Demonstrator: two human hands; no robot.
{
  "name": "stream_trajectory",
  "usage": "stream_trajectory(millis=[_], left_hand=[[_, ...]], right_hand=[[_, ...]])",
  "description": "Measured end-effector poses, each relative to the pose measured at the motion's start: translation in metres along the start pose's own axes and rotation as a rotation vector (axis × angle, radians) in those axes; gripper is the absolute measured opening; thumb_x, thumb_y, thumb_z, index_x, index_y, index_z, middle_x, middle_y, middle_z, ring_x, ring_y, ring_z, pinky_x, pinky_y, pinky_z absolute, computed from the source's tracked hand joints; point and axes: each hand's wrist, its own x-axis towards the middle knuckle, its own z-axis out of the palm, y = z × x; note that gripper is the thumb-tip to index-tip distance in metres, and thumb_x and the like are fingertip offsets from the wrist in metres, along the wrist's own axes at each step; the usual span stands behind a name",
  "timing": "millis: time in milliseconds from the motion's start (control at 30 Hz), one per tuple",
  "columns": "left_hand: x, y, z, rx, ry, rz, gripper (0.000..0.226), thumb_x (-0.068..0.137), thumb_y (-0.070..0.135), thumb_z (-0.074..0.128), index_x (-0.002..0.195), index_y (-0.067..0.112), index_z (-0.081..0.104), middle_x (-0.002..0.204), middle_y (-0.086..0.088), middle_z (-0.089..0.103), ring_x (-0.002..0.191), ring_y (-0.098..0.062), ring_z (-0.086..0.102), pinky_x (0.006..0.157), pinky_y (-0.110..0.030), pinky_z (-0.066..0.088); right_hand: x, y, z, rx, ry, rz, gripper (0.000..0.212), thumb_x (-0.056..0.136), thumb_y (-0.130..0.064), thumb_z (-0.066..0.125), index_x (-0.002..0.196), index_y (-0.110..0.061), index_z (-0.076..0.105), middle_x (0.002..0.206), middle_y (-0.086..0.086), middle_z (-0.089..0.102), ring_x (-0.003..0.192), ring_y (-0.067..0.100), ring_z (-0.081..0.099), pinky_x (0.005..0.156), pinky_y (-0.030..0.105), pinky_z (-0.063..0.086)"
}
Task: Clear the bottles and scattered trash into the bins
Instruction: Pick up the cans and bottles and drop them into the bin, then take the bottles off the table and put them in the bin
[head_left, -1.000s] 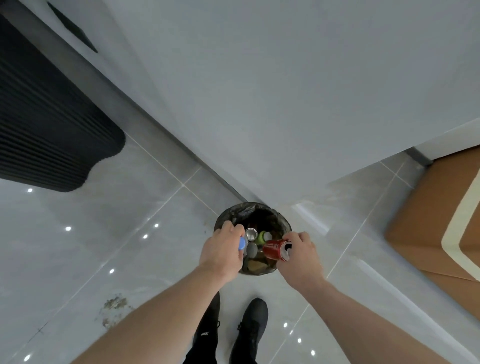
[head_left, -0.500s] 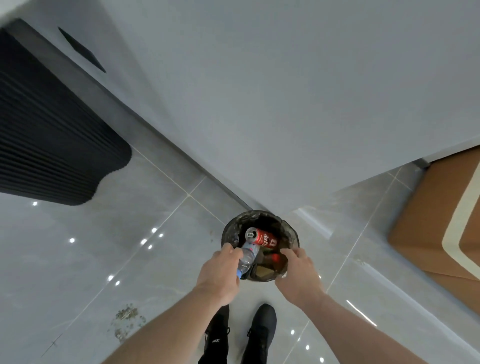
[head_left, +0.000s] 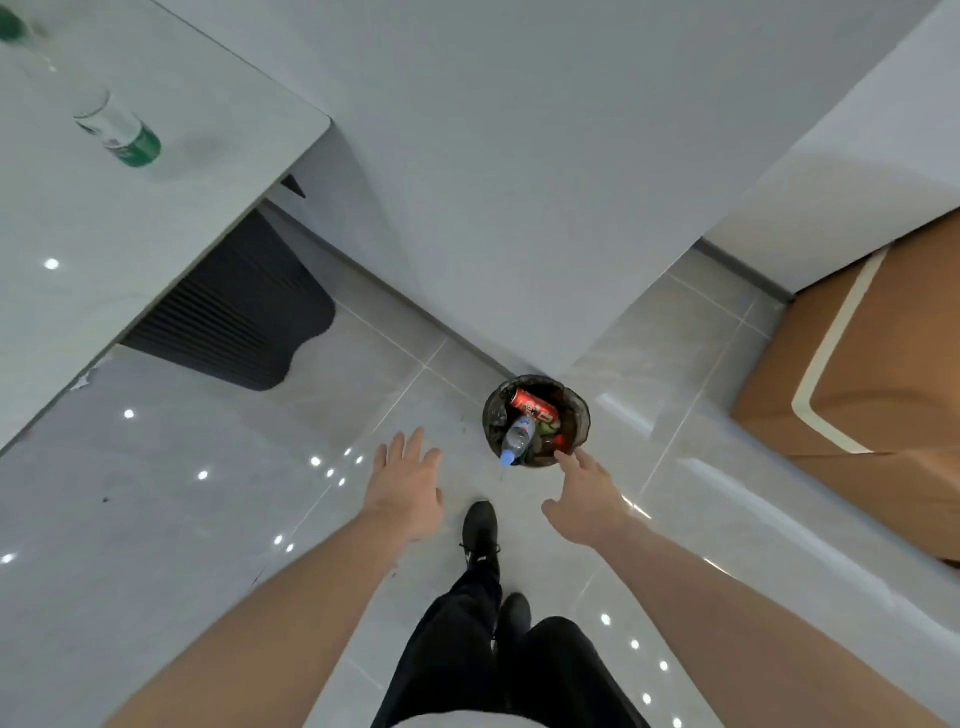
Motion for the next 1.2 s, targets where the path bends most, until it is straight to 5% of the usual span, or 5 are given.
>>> stream_trajectory(millis=[200,600,1200], left_hand=[[-0.087,-0.006,0.009,0.054,0.02,-0.054,0.066,0.104,0.042,0.031,0.161,0.019,0.007,0.166,-0.011,-0.02,0.152,-0.038,-0.015,0.124,-0.056,-0.003],[-0.245,-0.062,0.053,0.064,0.129,-0.159,0.071,0.104,0.047,0.028,0.161,0.019,0.0,0.166,-0.011,-0.021,0.152,-0.037,-0.017,0.123,-0.055,-0.006],[-0.356,-0.341,0.066,0.051,0.215,-0.199,0.071,0.103,0.05,0.03,0.161,0.021,0.002,0.167,-0.01,-0.017,0.153,-0.036,-0.013,0.124,-0.054,-0.004]], right_hand=[[-0.078,-0.014,0.025,-0.198,0.002,-0.064,0.08,0.096,-0.042,0.049,0.161,-0.024,0.005,0.168,0.007,-0.009,0.153,0.039,-0.003,0.122,0.054,0.018],[-0.187,-0.054,0.093,-0.377,0.126,-0.174,0.073,0.1,-0.049,0.044,0.159,-0.019,0.013,0.168,0.007,-0.011,0.153,0.04,-0.009,0.121,0.058,0.012],[-0.254,-0.33,0.215,-0.323,0.196,-0.246,0.074,0.101,-0.05,0.04,0.161,-0.023,0.004,0.167,0.007,-0.016,0.153,0.038,-0.014,0.123,0.06,0.005]])
